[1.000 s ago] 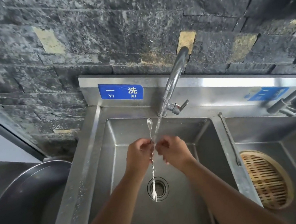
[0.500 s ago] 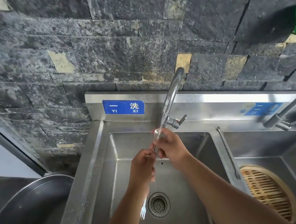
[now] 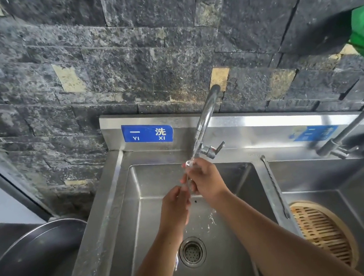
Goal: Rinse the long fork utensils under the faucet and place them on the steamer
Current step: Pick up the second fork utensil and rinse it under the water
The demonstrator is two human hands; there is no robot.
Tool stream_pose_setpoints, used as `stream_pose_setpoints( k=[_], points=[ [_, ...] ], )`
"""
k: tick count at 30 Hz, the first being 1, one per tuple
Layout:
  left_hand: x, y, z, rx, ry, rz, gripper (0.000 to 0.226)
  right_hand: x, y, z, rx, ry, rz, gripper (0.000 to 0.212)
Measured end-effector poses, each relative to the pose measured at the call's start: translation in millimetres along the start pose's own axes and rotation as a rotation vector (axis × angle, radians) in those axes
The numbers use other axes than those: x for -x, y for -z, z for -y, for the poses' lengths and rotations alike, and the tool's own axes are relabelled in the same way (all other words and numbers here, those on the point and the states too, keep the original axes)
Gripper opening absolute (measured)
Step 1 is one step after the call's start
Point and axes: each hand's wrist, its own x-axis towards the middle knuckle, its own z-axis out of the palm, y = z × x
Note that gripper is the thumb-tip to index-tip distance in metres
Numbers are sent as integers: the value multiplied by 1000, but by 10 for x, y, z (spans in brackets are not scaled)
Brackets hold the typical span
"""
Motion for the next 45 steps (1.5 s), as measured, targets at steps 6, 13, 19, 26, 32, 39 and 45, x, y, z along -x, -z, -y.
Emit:
stream_pose_setpoints(
  k=[6, 13, 19, 26, 32, 39, 45],
  points=[
    [-71, -28, -111, -31, -39, -14, 34, 9, -33, -4, 54, 18, -1, 23],
    [19, -132, -112, -83, -96, -56, 35, 21, 48, 27, -37, -9, -85, 28],
    [86, -168, -155, -150, -103, -128, 43, 92, 21, 113, 11, -27, -58, 28],
    [-19, -125, -245, -192, -133, -95, 49, 123, 40, 128, -71, -44, 3, 21],
    [-98, -169, -314, -173, -140, -59, 39, 44, 43, 161, -127, -23, -36, 24],
    [-57, -243, -320, 10, 12, 65, 31, -163, 119, 248, 11, -55, -110, 36],
    [-133, -228, -331, -34, -55, 42, 34, -242, 131, 350, 29, -43, -113, 30]
  ],
)
